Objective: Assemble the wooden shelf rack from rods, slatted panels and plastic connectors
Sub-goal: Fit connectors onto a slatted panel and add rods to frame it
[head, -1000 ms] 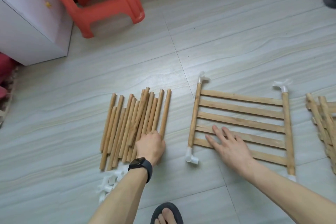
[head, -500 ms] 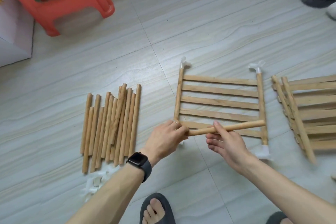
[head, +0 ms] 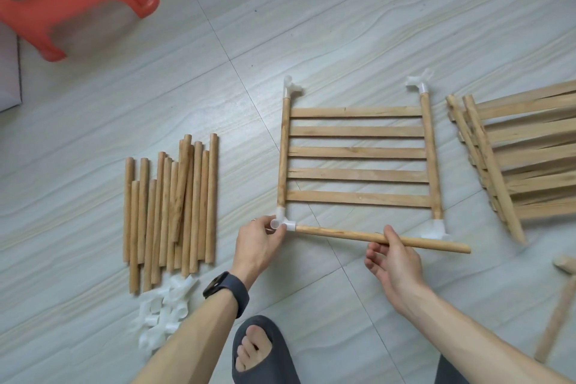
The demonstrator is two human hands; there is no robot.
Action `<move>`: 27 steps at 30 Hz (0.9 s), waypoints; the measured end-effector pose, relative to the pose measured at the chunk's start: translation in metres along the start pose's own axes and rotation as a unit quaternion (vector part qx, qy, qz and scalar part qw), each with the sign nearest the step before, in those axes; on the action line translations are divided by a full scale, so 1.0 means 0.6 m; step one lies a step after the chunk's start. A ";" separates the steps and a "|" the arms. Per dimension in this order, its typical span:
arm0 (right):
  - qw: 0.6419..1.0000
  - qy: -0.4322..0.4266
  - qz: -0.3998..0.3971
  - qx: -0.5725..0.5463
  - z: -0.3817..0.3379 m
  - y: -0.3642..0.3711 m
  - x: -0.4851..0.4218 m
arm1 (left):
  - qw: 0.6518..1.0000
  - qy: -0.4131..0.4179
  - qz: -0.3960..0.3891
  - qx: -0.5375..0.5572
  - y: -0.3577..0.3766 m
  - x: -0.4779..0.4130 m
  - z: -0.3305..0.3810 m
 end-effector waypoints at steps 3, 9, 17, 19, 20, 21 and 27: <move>1.000 -0.002 -0.018 0.005 -0.006 0.005 -0.005 | 1.000 -0.009 -0.013 -0.010 0.002 -0.003 -0.001; 0.997 -0.050 -0.057 0.027 -0.038 0.032 -0.010 | 0.999 -0.025 -0.035 -0.010 0.002 -0.016 -0.001; 0.992 -0.078 -0.094 0.044 -0.054 0.052 -0.017 | 0.999 -0.049 -0.007 -0.006 0.001 -0.011 0.000; 0.994 -0.043 -0.099 0.030 -0.037 0.049 -0.016 | 0.999 -0.048 0.003 -0.011 0.002 -0.009 0.002; 0.994 -0.020 -0.102 0.021 -0.023 0.048 -0.014 | 0.999 -0.048 0.007 -0.012 0.002 -0.008 0.003; 0.995 0.004 -0.103 0.011 -0.009 0.047 -0.013 | 0.999 -0.047 0.010 -0.014 0.001 -0.007 0.004; 0.991 0.090 -0.096 -0.024 0.034 0.055 -0.017 | 0.998 -0.007 0.019 -0.061 -0.010 -0.008 0.021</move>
Point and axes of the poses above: each hand's wrist, its own x-axis away from the middle knuckle, its own y-axis out of the palm, z = x × y, the point moved 9 cm from there along -x, towards the middle knuckle, and after that the axes turned 12 degrees about z, right-handed, at the moved point
